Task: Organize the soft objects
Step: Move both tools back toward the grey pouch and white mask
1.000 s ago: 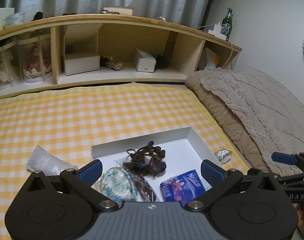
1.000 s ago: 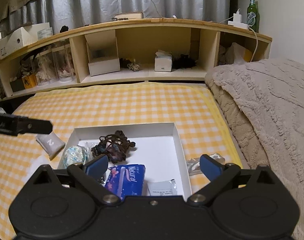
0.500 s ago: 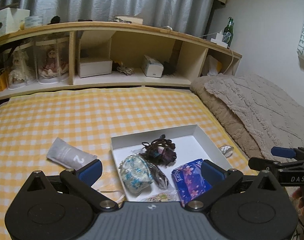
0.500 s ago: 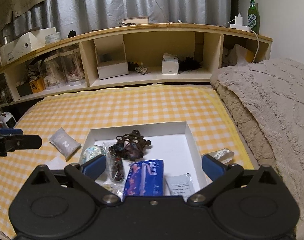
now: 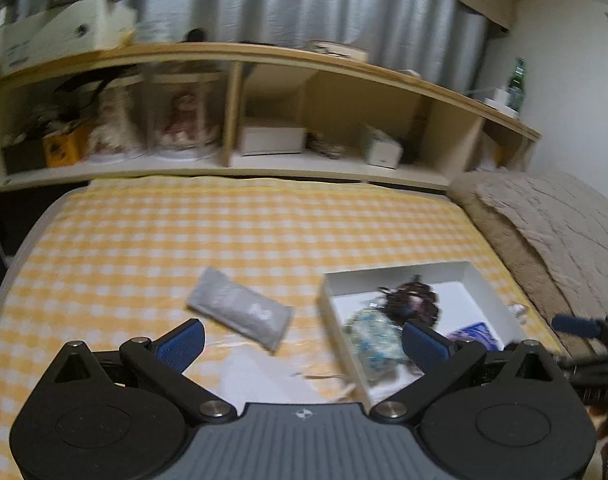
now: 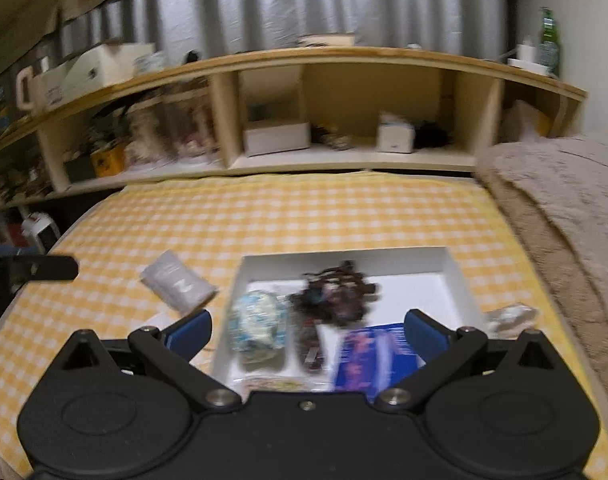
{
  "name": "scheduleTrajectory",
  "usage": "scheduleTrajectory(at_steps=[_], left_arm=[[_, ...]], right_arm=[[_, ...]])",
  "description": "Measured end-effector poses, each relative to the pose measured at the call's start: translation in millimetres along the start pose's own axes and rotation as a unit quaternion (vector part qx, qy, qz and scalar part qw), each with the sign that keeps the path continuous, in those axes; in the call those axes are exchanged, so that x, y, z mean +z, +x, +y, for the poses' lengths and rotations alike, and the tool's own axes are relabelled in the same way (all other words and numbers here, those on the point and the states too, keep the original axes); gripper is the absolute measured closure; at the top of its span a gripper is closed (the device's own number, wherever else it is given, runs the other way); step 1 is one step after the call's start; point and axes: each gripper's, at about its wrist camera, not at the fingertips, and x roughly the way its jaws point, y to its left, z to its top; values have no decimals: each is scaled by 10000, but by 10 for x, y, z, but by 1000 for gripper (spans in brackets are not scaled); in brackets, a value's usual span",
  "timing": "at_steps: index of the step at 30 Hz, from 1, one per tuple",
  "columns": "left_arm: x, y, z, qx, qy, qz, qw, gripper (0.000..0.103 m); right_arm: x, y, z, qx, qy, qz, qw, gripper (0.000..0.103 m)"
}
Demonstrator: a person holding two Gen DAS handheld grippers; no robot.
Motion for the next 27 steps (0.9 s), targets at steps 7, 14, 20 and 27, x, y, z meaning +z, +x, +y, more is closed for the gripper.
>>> scheduleTrajectory(at_steps=[7, 14, 20, 27], left_arm=[[25, 148, 528, 327, -405, 83, 9986, 0], [60, 524, 839, 607, -431, 104, 9972, 0], [153, 948, 876, 9, -104, 124, 9999, 0], [225, 1549, 850, -29, -82, 464, 9989, 0]], right_arm=[[-72, 366, 584, 576, -260, -28, 9980, 0], [-192, 823, 1053, 1176, -609, 88, 9912, 0], [-369, 1210, 1260, 1386, -665, 438, 9871, 0], [-492, 1541, 1382, 1528, -620, 810, 9830, 0]])
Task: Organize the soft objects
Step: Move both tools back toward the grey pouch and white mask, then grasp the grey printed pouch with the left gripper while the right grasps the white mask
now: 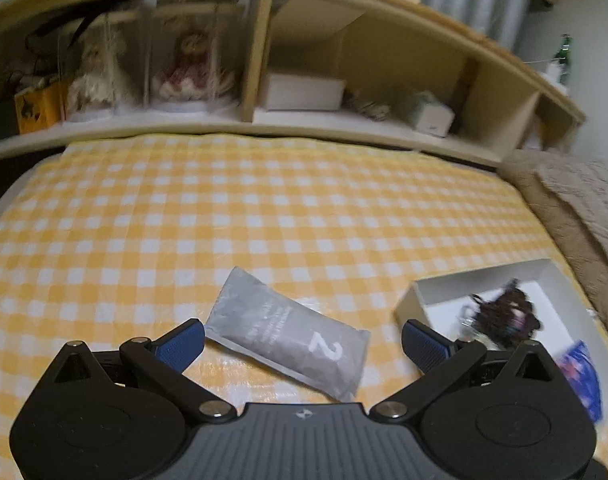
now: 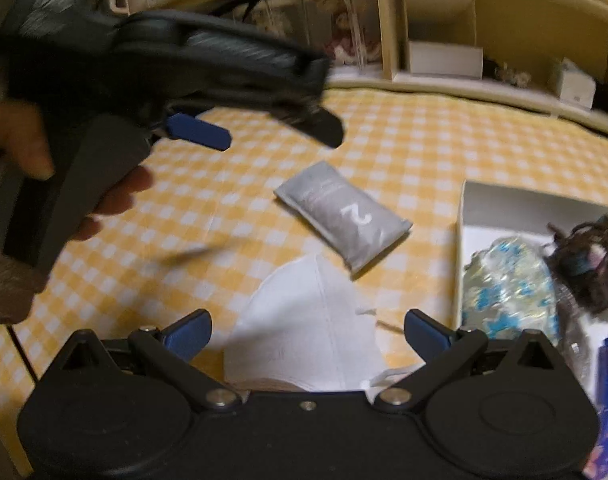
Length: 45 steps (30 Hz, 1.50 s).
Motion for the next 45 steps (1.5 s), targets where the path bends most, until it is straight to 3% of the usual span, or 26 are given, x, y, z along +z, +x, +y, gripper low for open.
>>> scheduleTrajectory(at_steps=[2, 5, 9, 13, 14, 19, 22, 27, 32, 41, 45], left_arm=[[29, 160, -1, 108, -44, 74, 9999, 0], [71, 377, -57, 325, 310, 128, 9989, 0], [159, 635, -133, 462, 395, -50, 9981, 0], [158, 844, -287, 448, 657, -41, 9968, 0], [142, 887, -350, 472, 877, -11, 9950, 0], [59, 1100, -544, 743, 1711, 166, 9823, 0], [-36, 1237, -516, 1017, 1968, 507, 9738, 0], [-62, 1159, -234, 964, 1855, 922, 9736, 0], [-81, 1003, -1, 1006, 2018, 1393, 9642, 0], [-167, 730, 163, 1475, 2133, 1706, 9506, 0], [-306, 576, 235, 1601, 2100, 1830, 9470, 0]], right_arm=[[-3, 81, -24, 73, 68, 136, 9999, 0], [-22, 137, -67, 80, 146, 286, 9995, 0], [-27, 166, -109, 11, 225, 346, 9991, 1], [-15, 213, -120, -70, 78, 431, 9990, 27], [-19, 230, -111, -45, 48, 480, 9988, 28], [-54, 250, -72, 73, -81, 488, 9987, 28], [-64, 247, -73, 135, -52, 463, 9988, 24], [-75, 296, -59, 241, -144, 468, 9985, 17], [-101, 303, -14, 268, -273, 437, 9983, 12], [-88, 208, 173, 621, -959, 77, 9934, 8], [-93, 369, 184, 822, -1223, 176, 9889, 7]])
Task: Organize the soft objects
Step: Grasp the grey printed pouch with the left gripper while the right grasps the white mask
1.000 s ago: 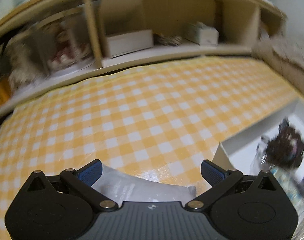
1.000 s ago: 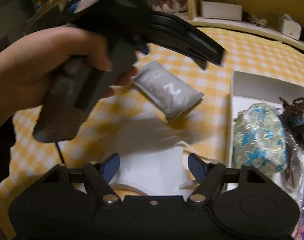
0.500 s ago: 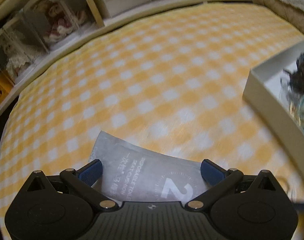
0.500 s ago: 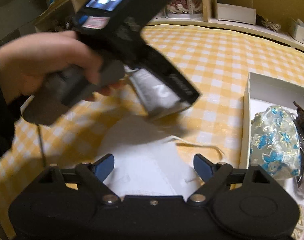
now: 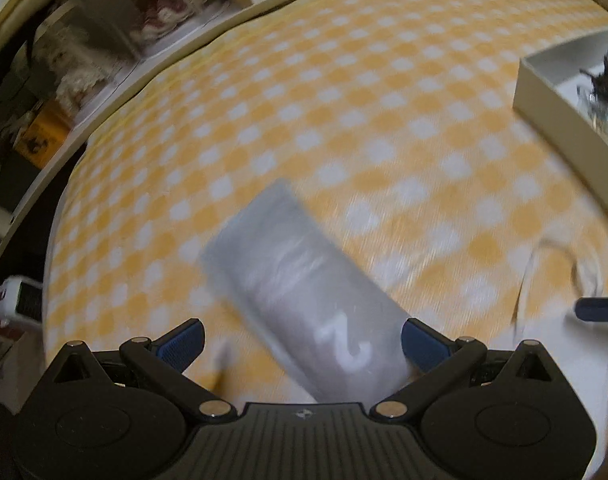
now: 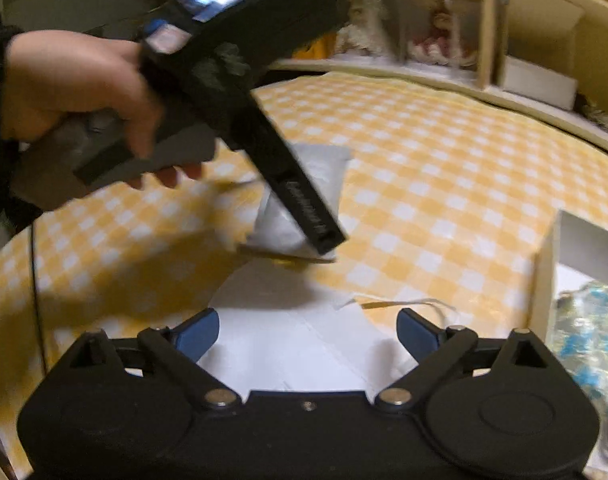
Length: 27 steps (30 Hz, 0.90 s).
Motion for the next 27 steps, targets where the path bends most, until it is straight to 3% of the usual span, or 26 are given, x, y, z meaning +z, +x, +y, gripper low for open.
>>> scheduleTrajectory(at_steps=[3, 5, 8, 10, 12, 14, 17, 24, 27], left_arm=[[-186, -38, 75, 99, -122, 101, 9998, 0], [-276, -60, 152, 122, -329, 186, 9992, 0], [-328, -96, 272, 236, -676, 201, 9972, 0], [-340, -133, 349, 155, -952, 115, 9953, 0], [-329, -161, 438, -31, -1291, -55, 9916, 0], [-320, -195, 473, -225, -1513, -340, 9876, 0], [-283, -160, 498, -422, -1557, -676, 9846, 0], [-227, 153, 505, -813, -1478, -535, 9842, 0], [-238, 202, 439, -904, -1461, -463, 9840, 1]], right_arm=[[-57, 158, -24, 432, 230, 467, 9977, 7], [-96, 149, 54, 379, 49, 500, 9980, 6], [-97, 105, 144, 621, -36, 697, 9956, 7], [-82, 44, 163, 725, 74, 678, 9950, 12], [-82, -7, 164, 580, 124, 447, 9972, 10], [-64, -8, 156, 318, -29, 272, 9991, 0], [-68, 82, 132, 90, -140, 323, 9993, 0], [-156, 253, 110, 67, -287, 474, 9984, 0], [-157, 250, 133, 108, -243, 531, 9982, 7]])
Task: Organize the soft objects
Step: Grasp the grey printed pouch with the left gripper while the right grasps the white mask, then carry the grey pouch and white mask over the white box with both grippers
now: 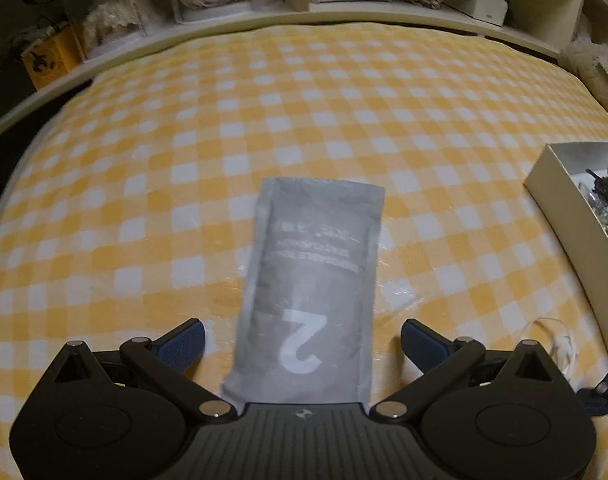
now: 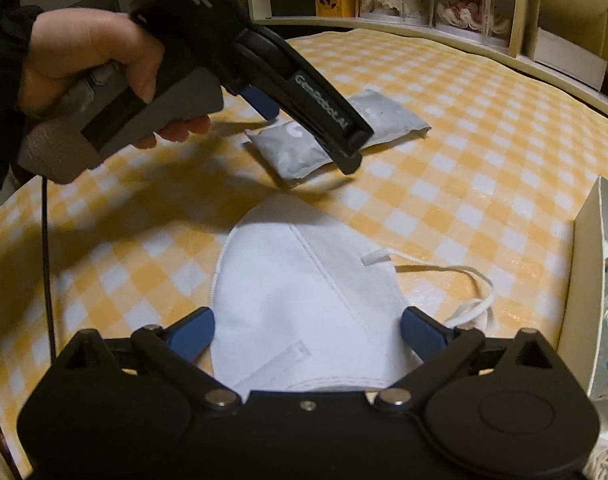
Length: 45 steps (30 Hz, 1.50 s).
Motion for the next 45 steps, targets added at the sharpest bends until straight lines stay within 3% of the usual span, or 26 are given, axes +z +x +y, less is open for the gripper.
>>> scheduleTrajectory(at_steps=[3, 5, 11, 14, 19, 27, 38, 45], left_arm=[[-23, 28, -67, -29, 70, 67, 9999, 2], [-24, 45, -111, 53, 168, 113, 9998, 4], [-24, 27, -122, 126, 160, 98, 9997, 22], [-21, 10, -150, 107, 196, 51, 9997, 34], [-58, -60, -189, 50, 225, -27, 9997, 47], [-58, -214, -116, 68, -52, -160, 9998, 51], [78, -819, -1, 43, -681, -1041, 9922, 51], [172, -1194, -155, -187, -789, -1463, 9859, 51]], right_arm=[[-1, -46, 20, 78, -24, -48, 10000, 24], [10, -70, 31, 111, -34, -75, 9999, 44], [25, -122, -59, 67, 193, -90, 9998, 84], [33, -142, -59, 69, 238, -93, 9997, 92], [47, -170, -37, 8, 171, -108, 9998, 98], [68, -334, -156, -160, 456, -244, 9985, 98], [192, -903, -496, -680, 1013, -839, 9890, 98], [306, -1364, -752, -1037, 1240, -1318, 9780, 98]])
